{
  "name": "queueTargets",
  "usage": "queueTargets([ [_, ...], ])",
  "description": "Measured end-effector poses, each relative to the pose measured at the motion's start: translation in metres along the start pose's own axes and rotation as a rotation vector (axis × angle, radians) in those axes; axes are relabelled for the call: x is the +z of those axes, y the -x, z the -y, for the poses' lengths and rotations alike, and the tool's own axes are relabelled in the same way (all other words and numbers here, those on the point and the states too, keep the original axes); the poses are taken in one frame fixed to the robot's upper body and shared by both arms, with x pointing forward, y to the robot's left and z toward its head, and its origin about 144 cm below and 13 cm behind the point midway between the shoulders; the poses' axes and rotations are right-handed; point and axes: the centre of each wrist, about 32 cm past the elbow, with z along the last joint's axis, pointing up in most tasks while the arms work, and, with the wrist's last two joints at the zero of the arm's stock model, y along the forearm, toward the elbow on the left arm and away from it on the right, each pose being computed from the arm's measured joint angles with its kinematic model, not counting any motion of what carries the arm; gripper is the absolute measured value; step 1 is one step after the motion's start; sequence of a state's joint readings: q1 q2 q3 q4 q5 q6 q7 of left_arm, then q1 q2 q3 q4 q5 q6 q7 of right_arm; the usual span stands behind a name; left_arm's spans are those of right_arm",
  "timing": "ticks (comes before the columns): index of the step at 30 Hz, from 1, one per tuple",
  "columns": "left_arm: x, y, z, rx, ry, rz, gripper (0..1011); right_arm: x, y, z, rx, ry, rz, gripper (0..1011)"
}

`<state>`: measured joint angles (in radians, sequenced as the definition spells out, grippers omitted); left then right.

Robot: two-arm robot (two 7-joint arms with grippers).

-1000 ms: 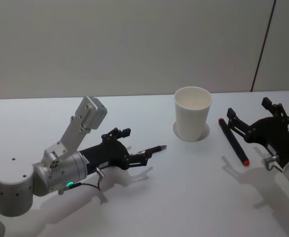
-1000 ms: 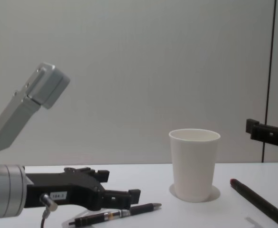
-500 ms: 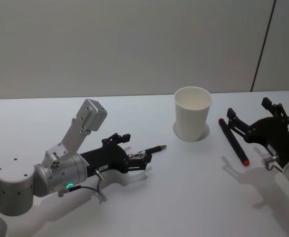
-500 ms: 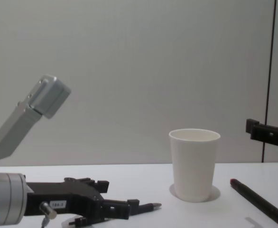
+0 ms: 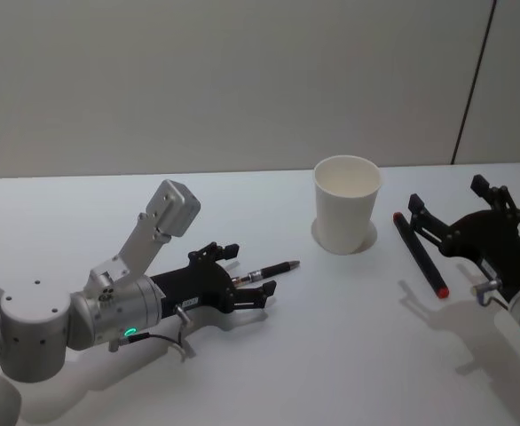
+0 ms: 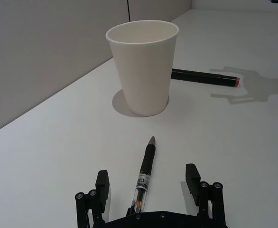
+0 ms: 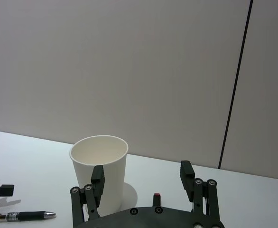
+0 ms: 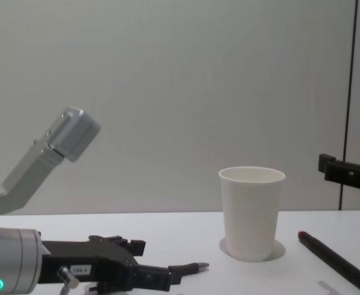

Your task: Place the pen into the pen holder.

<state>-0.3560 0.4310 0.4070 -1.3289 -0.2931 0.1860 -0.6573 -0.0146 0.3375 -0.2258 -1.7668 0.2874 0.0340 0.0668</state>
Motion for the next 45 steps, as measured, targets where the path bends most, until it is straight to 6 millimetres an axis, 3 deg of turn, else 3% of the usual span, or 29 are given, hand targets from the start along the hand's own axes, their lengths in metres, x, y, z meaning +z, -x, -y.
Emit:
queueTargets([
  [38, 0.0009, -0.0056, 0.0028, -0.006, -0.071, 0.045, 997, 0.0000, 0.0000, 0.0000, 0.000, 0.000, 0.000, 1002],
  [45, 0.0010, -0.0057, 0.0030, -0.005, -0.075, 0.047, 844, 0.0000, 0.0000, 0.0000, 0.000, 0.000, 0.000, 1002],
])
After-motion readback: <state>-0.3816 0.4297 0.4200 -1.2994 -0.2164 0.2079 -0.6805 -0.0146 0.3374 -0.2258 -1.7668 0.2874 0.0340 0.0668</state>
